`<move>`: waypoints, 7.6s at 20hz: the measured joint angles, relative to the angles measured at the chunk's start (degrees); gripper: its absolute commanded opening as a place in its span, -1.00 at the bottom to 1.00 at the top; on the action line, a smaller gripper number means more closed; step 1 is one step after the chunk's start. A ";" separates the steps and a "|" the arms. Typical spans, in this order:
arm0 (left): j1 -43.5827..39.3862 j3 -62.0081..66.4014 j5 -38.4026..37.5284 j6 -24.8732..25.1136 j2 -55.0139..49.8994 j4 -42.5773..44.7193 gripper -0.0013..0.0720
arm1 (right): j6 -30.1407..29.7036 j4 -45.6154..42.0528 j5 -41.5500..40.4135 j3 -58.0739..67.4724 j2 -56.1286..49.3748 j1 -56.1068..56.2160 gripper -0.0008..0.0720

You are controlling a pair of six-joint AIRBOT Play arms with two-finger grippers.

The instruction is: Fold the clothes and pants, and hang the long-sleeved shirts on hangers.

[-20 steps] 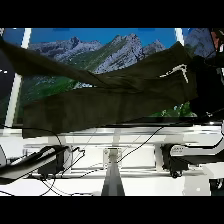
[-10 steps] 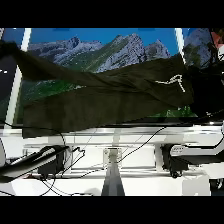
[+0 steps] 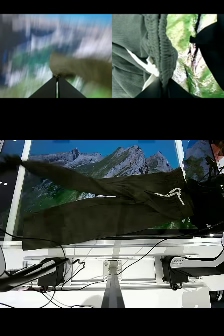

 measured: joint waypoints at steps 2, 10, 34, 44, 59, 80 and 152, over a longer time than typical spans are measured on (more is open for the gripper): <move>1.11 -4.87 -4.87 2.69 -1.01 2.47 -0.93 | 0.00 0.00 0.00 0.00 0.00 0.00 -0.90; 9.18 -9.05 -10.91 2.36 -2.38 10.91 -0.93 | -0.07 -0.09 -0.92 0.00 0.00 0.00 -0.90; 11.10 -1.64 13.14 22.51 -18.99 -32.06 0.95 | 1.07 -12.85 4.85 -0.02 0.09 0.00 -0.90; 3.61 0.26 26.93 23.30 -26.18 -34.84 -0.71 | 1.07 -11.10 3.56 -0.04 0.09 0.00 -0.90; 2.73 15.65 29.44 19.30 -16.20 -32.48 -0.93 | 1.05 -10.78 -1.20 -0.04 0.09 0.00 -0.90; 21.07 -5.64 -8.85 14.36 -9.53 -3.26 -0.93 | 1.03 -8.52 -8.59 -0.04 0.07 0.00 -0.90; 37.73 -34.71 -36.76 0.94 21.14 -2.80 0.78 | 5.09 -12.20 -28.96 -0.04 10.51 9.38 0.58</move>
